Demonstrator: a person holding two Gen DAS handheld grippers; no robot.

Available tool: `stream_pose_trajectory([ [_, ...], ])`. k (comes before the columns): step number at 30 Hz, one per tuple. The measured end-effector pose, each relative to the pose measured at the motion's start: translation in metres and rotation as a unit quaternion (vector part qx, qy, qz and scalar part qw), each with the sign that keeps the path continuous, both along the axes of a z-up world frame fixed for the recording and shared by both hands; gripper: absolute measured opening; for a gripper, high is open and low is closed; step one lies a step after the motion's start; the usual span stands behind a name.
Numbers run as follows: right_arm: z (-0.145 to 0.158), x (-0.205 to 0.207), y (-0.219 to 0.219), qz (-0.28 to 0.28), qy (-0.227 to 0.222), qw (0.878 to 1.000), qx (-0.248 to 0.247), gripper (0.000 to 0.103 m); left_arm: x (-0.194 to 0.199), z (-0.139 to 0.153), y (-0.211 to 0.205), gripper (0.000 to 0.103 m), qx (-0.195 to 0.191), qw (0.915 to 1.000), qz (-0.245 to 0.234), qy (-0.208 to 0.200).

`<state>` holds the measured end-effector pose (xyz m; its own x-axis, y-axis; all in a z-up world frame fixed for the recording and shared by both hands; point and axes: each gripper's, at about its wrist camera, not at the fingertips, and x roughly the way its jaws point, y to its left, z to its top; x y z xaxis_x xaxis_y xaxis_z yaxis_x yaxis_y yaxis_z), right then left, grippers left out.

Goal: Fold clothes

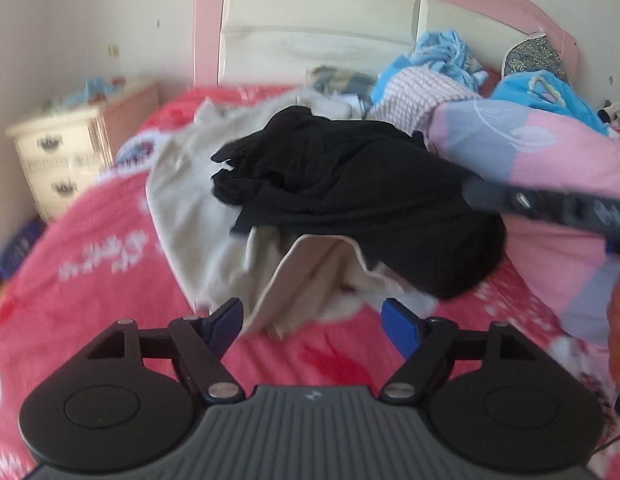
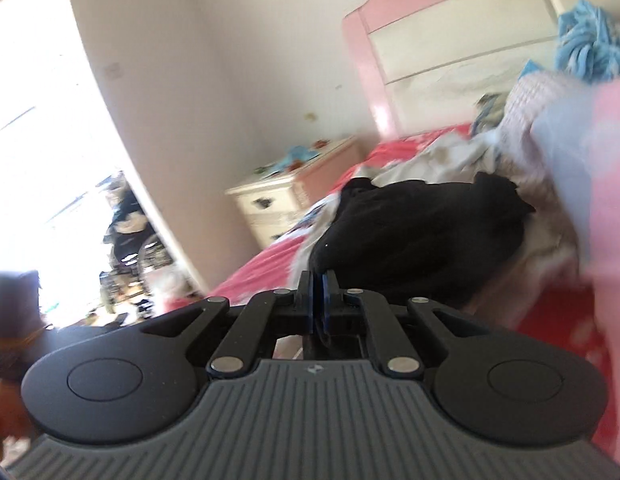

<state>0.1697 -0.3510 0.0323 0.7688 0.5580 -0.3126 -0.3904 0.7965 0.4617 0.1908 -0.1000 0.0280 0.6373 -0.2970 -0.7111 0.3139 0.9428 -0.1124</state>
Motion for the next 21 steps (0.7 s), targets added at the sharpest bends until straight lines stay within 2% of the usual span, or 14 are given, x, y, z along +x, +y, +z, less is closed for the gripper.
stream_pose_trajectory([
  [2, -0.001, -0.037, 0.005, 0.020, 0.009, 1.000, 0.015, 0.003, -0.013, -0.001, 0.017, 0.088, -0.038, 0.9976, 0.022, 0.054],
  [4, -0.002, -0.074, 0.011, 0.039, 0.020, 0.999, 0.030, 0.003, -0.026, -0.005, 0.032, 0.089, -0.084, 0.9895, 0.053, 0.105],
  [6, -0.004, -0.108, 0.020, 0.054, 0.036, 0.997, 0.044, 0.003, -0.040, -0.010, 0.042, 0.091, -0.129, 0.9814, 0.058, 0.129],
  [9, -0.015, -0.159, 0.034, 0.067, 0.084, 0.992, 0.068, 0.003, -0.060, -0.029, 0.045, 0.093, -0.170, 0.9742, 0.043, 0.142],
  [12, -0.029, -0.213, 0.056, 0.068, 0.130, 0.988, 0.042, 0.003, -0.084, -0.057, 0.038, 0.091, -0.182, 0.9706, 0.010, 0.157],
  [14, -0.036, -0.242, 0.067, 0.073, 0.166, 0.983, 0.037, 0.003, -0.104, -0.073, 0.034, 0.076, -0.170, 0.9720, -0.007, 0.162],
  [15, -0.037, -0.256, 0.072, 0.079, 0.172, 0.982, 0.028, 0.003, -0.114, -0.081, 0.032, 0.073, -0.163, 0.9728, -0.015, 0.163],
  [16, -0.035, -0.269, 0.077, 0.090, 0.173, 0.981, 0.019, 0.002, -0.124, -0.085, 0.033, 0.066, -0.154, 0.9752, -0.021, 0.157],
  [17, -0.031, -0.280, 0.082, 0.104, 0.172, 0.980, 0.005, 0.002, -0.135, -0.089, 0.032, 0.054, -0.142, 0.9783, -0.026, 0.148],
  [18, -0.026, -0.290, 0.087, 0.114, 0.169, 0.979, -0.021, 0.002, -0.144, -0.092, 0.032, 0.048, -0.130, 0.9812, -0.034, 0.138],
  [20, -0.015, -0.310, 0.096, 0.129, 0.161, 0.976, -0.074, 0.005, -0.159, -0.094, 0.034, 0.029, -0.113, 0.9854, -0.045, 0.119],
  [21, -0.012, -0.316, 0.095, 0.122, 0.155, 0.976, -0.096, 0.006, -0.165, -0.096, 0.036, 0.025, -0.106, 0.9868, -0.049, 0.112],
])
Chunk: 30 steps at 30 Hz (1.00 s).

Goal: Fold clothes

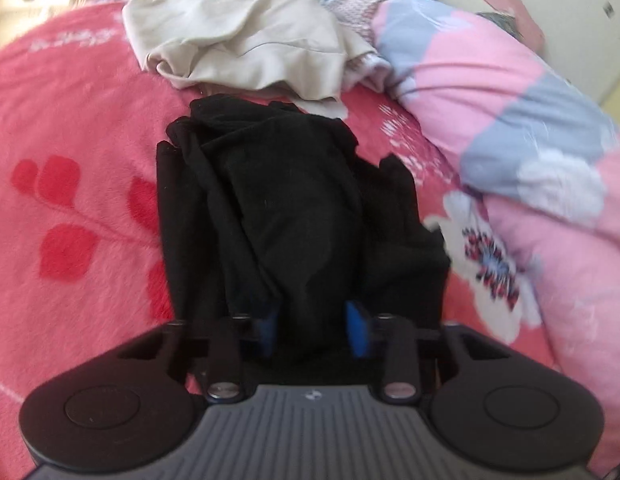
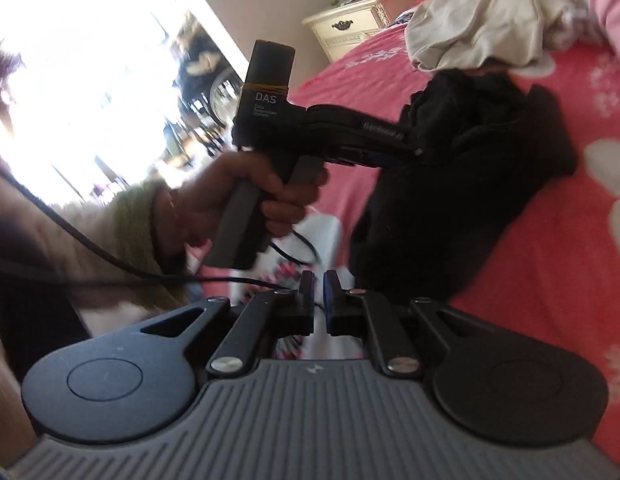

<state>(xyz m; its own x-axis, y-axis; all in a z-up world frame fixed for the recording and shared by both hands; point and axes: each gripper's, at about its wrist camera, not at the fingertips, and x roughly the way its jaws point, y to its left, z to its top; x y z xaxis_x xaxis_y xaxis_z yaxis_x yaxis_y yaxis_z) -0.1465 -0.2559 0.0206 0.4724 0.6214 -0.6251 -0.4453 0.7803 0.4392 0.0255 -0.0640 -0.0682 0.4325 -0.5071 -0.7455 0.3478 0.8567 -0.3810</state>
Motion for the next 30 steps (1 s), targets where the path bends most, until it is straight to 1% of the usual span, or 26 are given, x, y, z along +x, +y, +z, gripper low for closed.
stream_pose_trajectory([
  [1, 0.002, -0.002, -0.004, -0.011, -0.004, 1.000, -0.012, 0.010, -0.002, -0.002, 0.002, 0.017, 0.003, 1.0000, 0.001, -0.002],
  [2, 0.003, 0.001, -0.010, -0.029, -0.004, 0.999, -0.018, 0.014, -0.004, -0.001, 0.004, 0.013, 0.007, 1.0000, 0.002, -0.004],
  [3, 0.004, 0.005, -0.016, -0.050, -0.006, 0.998, -0.025, 0.024, -0.006, -0.001, 0.006, 0.012, 0.010, 0.9999, 0.003, -0.007],
  [4, 0.002, 0.013, -0.023, -0.076, -0.014, 0.996, -0.033, 0.030, -0.009, 0.000, 0.009, 0.010, 0.013, 0.9999, 0.005, -0.009],
  [5, -0.001, 0.023, -0.029, -0.103, -0.020, 0.994, -0.037, 0.032, -0.012, 0.003, 0.015, 0.009, 0.011, 0.9998, 0.012, -0.010],
  [7, -0.009, 0.051, -0.040, -0.150, -0.017, 0.988, -0.046, 0.040, -0.019, 0.009, 0.026, 0.009, 0.005, 0.9996, 0.026, -0.012],
  [10, -0.022, 0.087, -0.047, -0.203, 0.009, 0.977, -0.063, 0.042, -0.034, 0.022, 0.055, 0.009, 0.004, 0.9984, 0.049, -0.029],
  [11, -0.027, 0.093, -0.052, -0.218, 0.020, 0.974, -0.051, 0.043, -0.040, 0.026, 0.065, 0.009, 0.007, 0.9978, 0.057, -0.032],
  [12, -0.032, 0.100, -0.056, -0.232, 0.032, 0.971, -0.040, 0.046, -0.046, 0.029, 0.074, 0.009, 0.010, 0.9972, 0.066, -0.034],
  [14, -0.043, 0.108, -0.066, -0.259, 0.052, 0.964, -0.013, 0.047, -0.058, 0.031, 0.094, 0.008, 0.022, 0.9956, 0.087, -0.026],
  [16, -0.054, 0.117, -0.075, -0.284, 0.071, 0.956, 0.014, 0.047, -0.070, 0.029, 0.114, 0.009, 0.048, 0.9935, 0.102, -0.014],
  [18, -0.068, 0.129, -0.075, -0.296, 0.090, 0.950, 0.039, 0.049, -0.080, 0.025, 0.128, 0.011, 0.073, 0.9922, 0.101, 0.004],
  [19, -0.073, 0.138, -0.073, -0.295, 0.101, 0.949, 0.052, 0.049, -0.084, 0.026, 0.132, 0.011, 0.078, 0.9920, 0.099, 0.008],
  [20, -0.077, 0.146, -0.070, -0.292, 0.111, 0.948, 0.065, 0.049, -0.088, 0.029, 0.136, 0.018, 0.079, 0.9918, 0.100, 0.002],
  [21, -0.082, 0.154, -0.065, -0.284, 0.120, 0.948, 0.076, 0.050, -0.092, 0.033, 0.139, 0.022, 0.080, 0.9916, 0.101, -0.006],
  [23, -0.090, 0.168, -0.055, -0.265, 0.138, 0.950, 0.094, 0.050, -0.096, 0.043, 0.141, 0.038, 0.074, 0.9908, 0.107, -0.037],
  [24, -0.094, 0.173, -0.047, -0.248, 0.145, 0.953, 0.098, 0.050, -0.097, 0.049, 0.139, 0.041, 0.069, 0.9907, 0.104, -0.053],
  [26, -0.098, 0.179, -0.034, -0.229, 0.150, 0.957, 0.092, 0.044, -0.094, 0.056, 0.132, 0.054, 0.065, 0.9906, 0.094, -0.075],
  [27, -0.098, 0.178, -0.030, -0.224, 0.147, 0.959, 0.090, 0.024, -0.091, 0.057, 0.128, 0.055, 0.065, 0.9903, 0.091, -0.082],
  [28, -0.094, 0.174, -0.027, -0.214, 0.141, 0.962, 0.097, 0.010, -0.089, 0.058, 0.123, 0.056, 0.066, 0.9902, 0.087, -0.088],
  [29, -0.088, 0.168, -0.025, -0.203, 0.130, 0.965, 0.107, 0.009, -0.086, 0.058, 0.119, 0.058, 0.063, 0.9905, 0.083, -0.089],
  [30, -0.082, 0.162, -0.023, -0.189, 0.119, 0.968, 0.117, 0.006, -0.084, 0.057, 0.114, 0.059, 0.060, 0.9909, 0.080, -0.090],
])
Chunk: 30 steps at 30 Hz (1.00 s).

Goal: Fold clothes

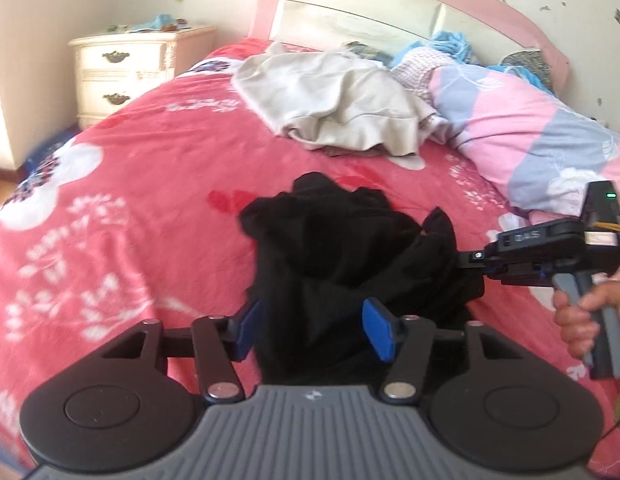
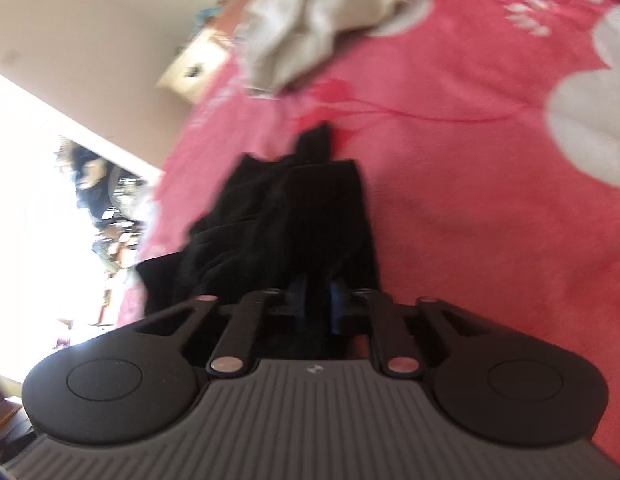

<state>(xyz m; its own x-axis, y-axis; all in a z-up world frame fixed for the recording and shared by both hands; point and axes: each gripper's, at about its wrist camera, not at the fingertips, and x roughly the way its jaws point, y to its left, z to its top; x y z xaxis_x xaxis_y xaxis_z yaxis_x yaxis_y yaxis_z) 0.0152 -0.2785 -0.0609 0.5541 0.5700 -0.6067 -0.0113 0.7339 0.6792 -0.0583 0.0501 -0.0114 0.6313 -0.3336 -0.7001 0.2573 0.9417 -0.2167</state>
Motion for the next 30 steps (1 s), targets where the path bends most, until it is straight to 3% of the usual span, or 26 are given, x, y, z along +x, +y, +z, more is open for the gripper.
stream_pose_trajectory([
  [6, 0.037, -0.045, 0.014, 0.121, -0.065, 0.987, 0.084, 0.003, 0.016, -0.008, -0.002, 0.059, -0.056, 0.9973, -0.016, 0.045],
  [10, 0.040, -0.076, 0.047, 0.213, -0.065, 0.971, 0.091, 0.003, 0.020, -0.010, 0.011, 0.060, -0.114, 0.9902, -0.036, 0.071],
  [15, 0.026, -0.115, 0.101, 0.318, -0.043, 0.942, 0.099, 0.003, 0.011, -0.008, 0.008, 0.069, -0.139, 0.9810, -0.097, 0.094],
  [19, 0.008, -0.147, 0.146, 0.402, -0.016, 0.911, 0.091, 0.003, -0.001, -0.019, -0.012, 0.072, -0.110, 0.9749, -0.151, 0.121],
  [22, 0.005, -0.164, 0.164, 0.435, -0.013, 0.898, 0.064, 0.003, -0.008, -0.032, -0.023, 0.071, -0.063, 0.9768, -0.158, 0.130],
  [26, 0.015, -0.160, 0.147, 0.429, -0.009, 0.903, 0.038, 0.011, -0.016, -0.046, -0.022, 0.052, -0.033, 0.9792, -0.149, 0.133],
  [28, 0.027, -0.153, 0.127, 0.417, -0.020, 0.908, 0.030, 0.030, -0.018, -0.051, -0.020, 0.044, -0.025, 0.9800, -0.146, 0.133],
  [30, 0.036, -0.138, 0.099, 0.380, -0.033, 0.924, 0.036, 0.042, -0.017, -0.054, -0.015, 0.034, -0.028, 0.9811, -0.139, 0.132],
])
